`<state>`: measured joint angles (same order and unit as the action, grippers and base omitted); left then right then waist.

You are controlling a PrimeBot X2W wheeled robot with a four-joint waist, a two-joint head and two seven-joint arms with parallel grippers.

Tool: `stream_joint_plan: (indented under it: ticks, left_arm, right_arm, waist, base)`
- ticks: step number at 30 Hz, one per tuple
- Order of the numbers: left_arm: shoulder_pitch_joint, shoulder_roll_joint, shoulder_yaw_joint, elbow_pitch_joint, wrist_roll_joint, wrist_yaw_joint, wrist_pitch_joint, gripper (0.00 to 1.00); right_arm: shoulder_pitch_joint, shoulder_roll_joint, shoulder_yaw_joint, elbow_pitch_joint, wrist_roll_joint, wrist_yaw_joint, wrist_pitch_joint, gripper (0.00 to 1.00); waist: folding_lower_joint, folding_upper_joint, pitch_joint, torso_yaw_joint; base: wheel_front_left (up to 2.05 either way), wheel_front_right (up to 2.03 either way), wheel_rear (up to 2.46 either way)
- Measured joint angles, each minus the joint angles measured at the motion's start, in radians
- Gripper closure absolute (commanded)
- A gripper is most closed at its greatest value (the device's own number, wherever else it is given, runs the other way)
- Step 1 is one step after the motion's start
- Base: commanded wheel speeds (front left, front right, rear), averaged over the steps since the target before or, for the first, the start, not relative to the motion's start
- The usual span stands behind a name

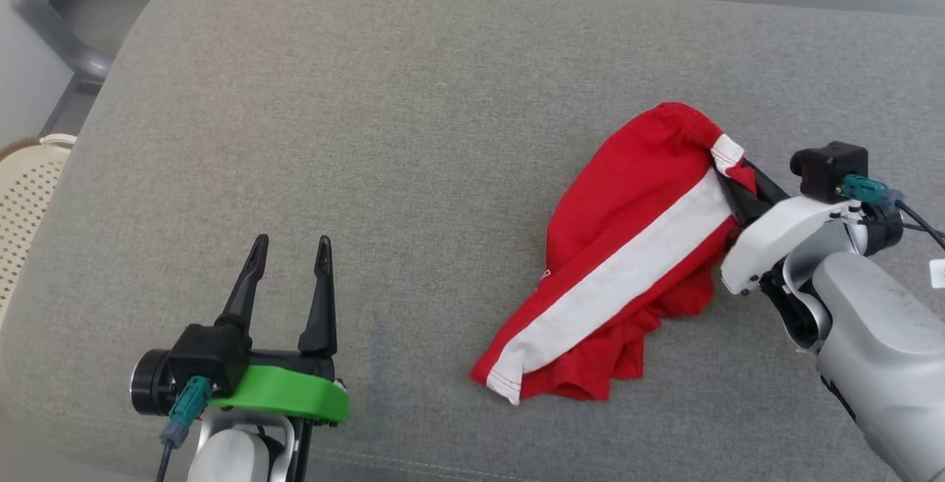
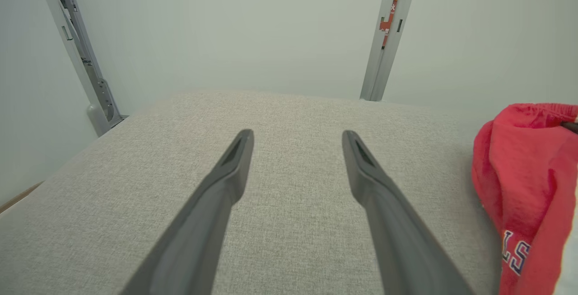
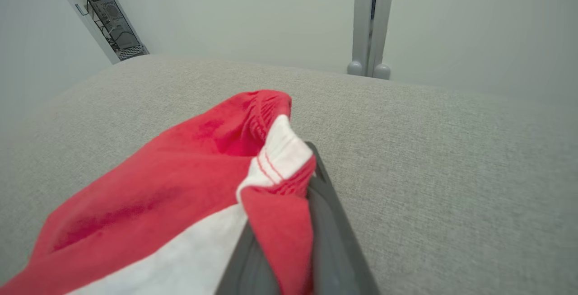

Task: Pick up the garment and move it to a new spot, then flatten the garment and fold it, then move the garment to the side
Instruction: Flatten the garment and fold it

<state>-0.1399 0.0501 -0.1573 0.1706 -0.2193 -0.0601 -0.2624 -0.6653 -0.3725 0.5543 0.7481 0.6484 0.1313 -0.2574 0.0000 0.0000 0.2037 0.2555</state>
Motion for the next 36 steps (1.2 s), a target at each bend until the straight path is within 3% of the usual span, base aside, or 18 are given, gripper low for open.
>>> stream_joint_plan:
  ticks: [9, 19, 20, 21, 22, 36]
  left_arm:
    - [0.01, 0.0, -0.001, 0.003, 0.0, 0.0, 0.0, 0.0]
    - [0.012, -0.001, -0.004, 0.017, 0.0, 0.003, 0.0, 0.0]
    - [0.013, -0.001, -0.002, 0.019, 0.0, 0.002, 0.0, 0.0]
    - [0.014, -0.001, 0.0, 0.022, 0.0, 0.002, 0.0, 0.0]
    - [0.015, -0.001, 0.001, 0.023, 0.001, 0.002, 0.0, 0.0]
    - [0.054, -0.001, 0.053, 0.029, 0.034, -0.02, 0.0, 0.0]
  right_arm:
    - [0.277, -0.046, -0.221, -0.229, -0.037, 0.0, -0.005, 1.0]
    - [0.587, 0.056, -0.371, -0.383, -0.067, 0.0, -0.003, 1.0]
    - [0.6, 0.068, -0.382, -0.394, -0.076, 0.0, -0.002, 0.92]
    - [0.607, 0.08, -0.394, -0.403, -0.088, 0.0, -0.002, 0.56]
    - [0.612, 0.087, -0.406, -0.412, -0.098, 0.0, -0.002, 0.0]
    - [0.626, 0.126, -0.542, -0.572, -0.263, 0.0, -0.003, 0.0]
  waist:
    - [0.0, 0.0, -0.023, -0.085]
    - [0.0, 0.0, -0.047, -0.144]
    - [0.0, 0.0, -0.05, -0.147]
    - [0.0, 0.0, -0.053, -0.15]
    - [0.0, 0.0, -0.056, -0.152]
    - [0.0, 0.0, -0.118, -0.185]
  base:
    - [0.0, 0.0, 0.0]
    - [0.0, 0.0, 0.0]
    - [0.0, 0.0, 0.0]
    - [0.0, 0.0, 0.0]
    - [0.0, 0.0, 0.0]
    - [0.0, 0.0, 0.0]
